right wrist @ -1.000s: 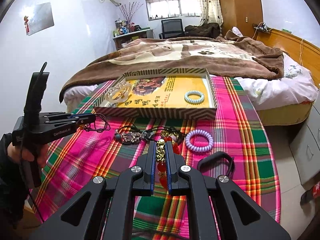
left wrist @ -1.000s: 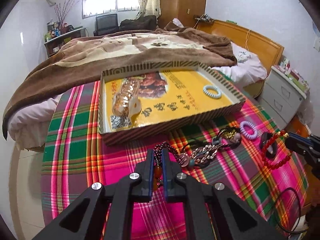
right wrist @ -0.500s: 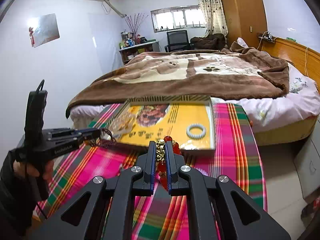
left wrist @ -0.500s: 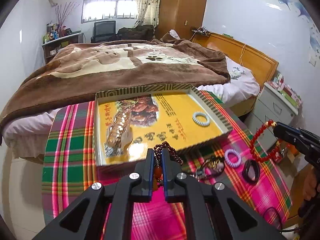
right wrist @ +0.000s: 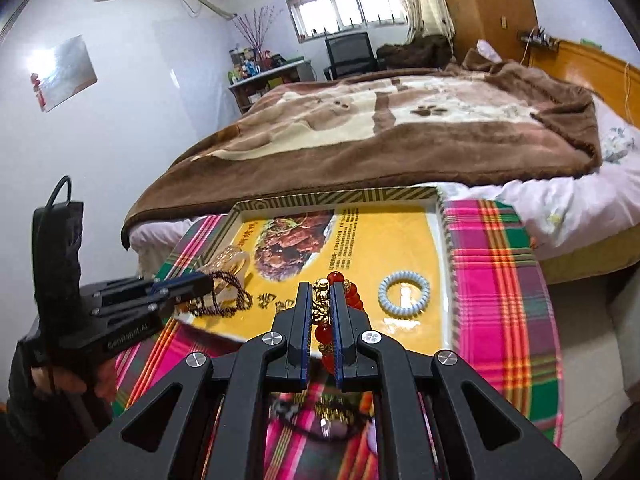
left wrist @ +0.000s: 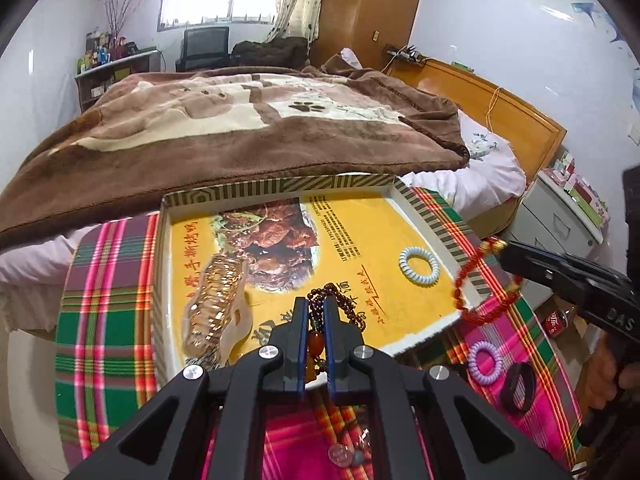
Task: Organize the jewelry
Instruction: 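Carry the red bracelet and beaded necklace into the yellow box and open both tools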
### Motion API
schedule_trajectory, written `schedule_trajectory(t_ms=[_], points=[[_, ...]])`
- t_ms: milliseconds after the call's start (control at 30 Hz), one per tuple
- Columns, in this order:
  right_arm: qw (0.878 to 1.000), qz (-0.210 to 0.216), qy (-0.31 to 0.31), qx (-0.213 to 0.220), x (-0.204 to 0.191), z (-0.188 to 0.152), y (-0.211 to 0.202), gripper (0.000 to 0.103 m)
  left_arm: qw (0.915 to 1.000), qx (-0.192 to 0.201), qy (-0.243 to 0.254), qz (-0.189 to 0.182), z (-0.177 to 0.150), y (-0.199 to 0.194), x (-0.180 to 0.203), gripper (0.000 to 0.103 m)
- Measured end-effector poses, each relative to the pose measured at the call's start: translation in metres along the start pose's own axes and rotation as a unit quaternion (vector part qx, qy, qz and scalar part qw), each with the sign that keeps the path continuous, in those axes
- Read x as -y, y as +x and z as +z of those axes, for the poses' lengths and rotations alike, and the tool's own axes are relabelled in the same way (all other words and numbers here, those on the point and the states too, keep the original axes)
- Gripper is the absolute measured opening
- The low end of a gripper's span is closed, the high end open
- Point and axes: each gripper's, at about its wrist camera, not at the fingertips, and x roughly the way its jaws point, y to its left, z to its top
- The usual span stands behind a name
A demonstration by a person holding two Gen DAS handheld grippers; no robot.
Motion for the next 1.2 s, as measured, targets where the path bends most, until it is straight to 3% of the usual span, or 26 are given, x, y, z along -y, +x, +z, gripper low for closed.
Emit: schedule_trajectory(t_ms=[467,667,967,1033,1100,1200], points=[[0.997,0.038,0.036,-0.054,0.015,0.025,0.088,0.008,0.9989,-0.039,-0.008,0.025,-0.004,0.054,-0.018,0.008],[0.995,0.089,0.048,-0.024,0.011,0.036,0.089,0.009,0.9985,-0.045,-0.009,0.031,-0.008,0.059,-0.020,0.008],[0.995,0.032,0.073,-0.064,0.038,0.025,0.110,0.009,0.9977,-0.056,-0.006,0.038,-0.009,0.064,-0.019,0.008],[0.995,0.020,0.067,-0.067,0.040,0.024,0.111,0.009,0.9974,-0.059,-0.009,0.041,-0.009,0.067,-0.019,0.013],[0.995,0.011,0.063,-0.073,0.040,0.024,0.113,0.009,0.9973,-0.058,-0.011,0.042,-0.009,0.068,-0.019,0.033],[0.995,0.006,0.049,-0.083,0.039,0.021,0.117,0.009,0.9977,-0.053,-0.015,0.039,-0.009,0.065,-0.020,0.038]])
